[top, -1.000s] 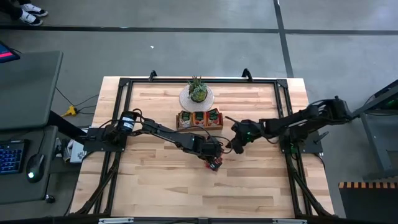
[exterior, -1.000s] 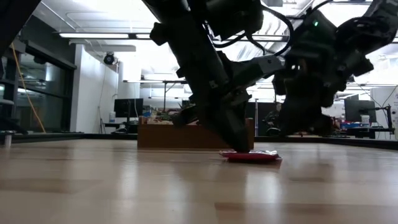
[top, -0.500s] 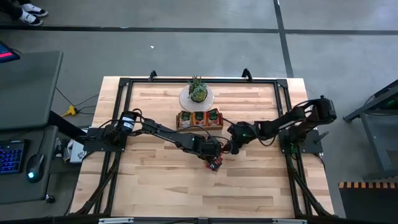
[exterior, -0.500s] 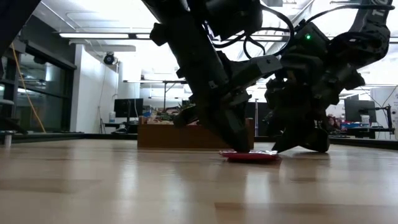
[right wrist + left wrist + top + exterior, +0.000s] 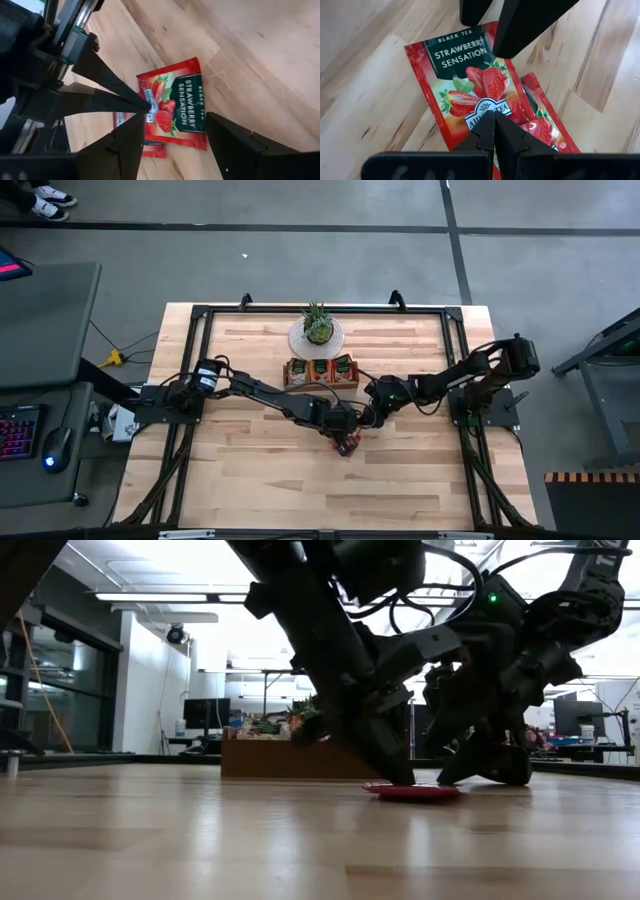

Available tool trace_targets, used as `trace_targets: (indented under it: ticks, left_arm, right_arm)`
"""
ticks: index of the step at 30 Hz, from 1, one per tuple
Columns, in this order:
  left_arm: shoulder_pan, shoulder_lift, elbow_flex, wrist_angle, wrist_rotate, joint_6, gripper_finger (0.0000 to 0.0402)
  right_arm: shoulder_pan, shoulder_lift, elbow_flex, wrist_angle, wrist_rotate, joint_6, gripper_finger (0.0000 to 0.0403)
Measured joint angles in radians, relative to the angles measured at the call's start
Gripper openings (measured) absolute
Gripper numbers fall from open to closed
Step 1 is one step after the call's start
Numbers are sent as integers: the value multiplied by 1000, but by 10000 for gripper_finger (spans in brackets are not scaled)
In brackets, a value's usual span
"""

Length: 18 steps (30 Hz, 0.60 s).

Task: Pick & Place Tea
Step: Put the top red tea bag into the right section of the wooden organizer

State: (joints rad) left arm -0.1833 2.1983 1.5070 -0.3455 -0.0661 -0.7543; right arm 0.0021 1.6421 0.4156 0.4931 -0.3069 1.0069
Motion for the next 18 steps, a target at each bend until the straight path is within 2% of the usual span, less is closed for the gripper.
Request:
trace_targets:
  ticks: [14, 18]
  left_arm:
    - [0, 1, 0, 53, 20, 39, 0]
    - [0, 1, 1, 53, 23, 40, 0]
  right_arm:
    - [4, 11, 6, -58, -19, 51, 200]
    - [-3, 15, 50, -176, -69, 4, 200]
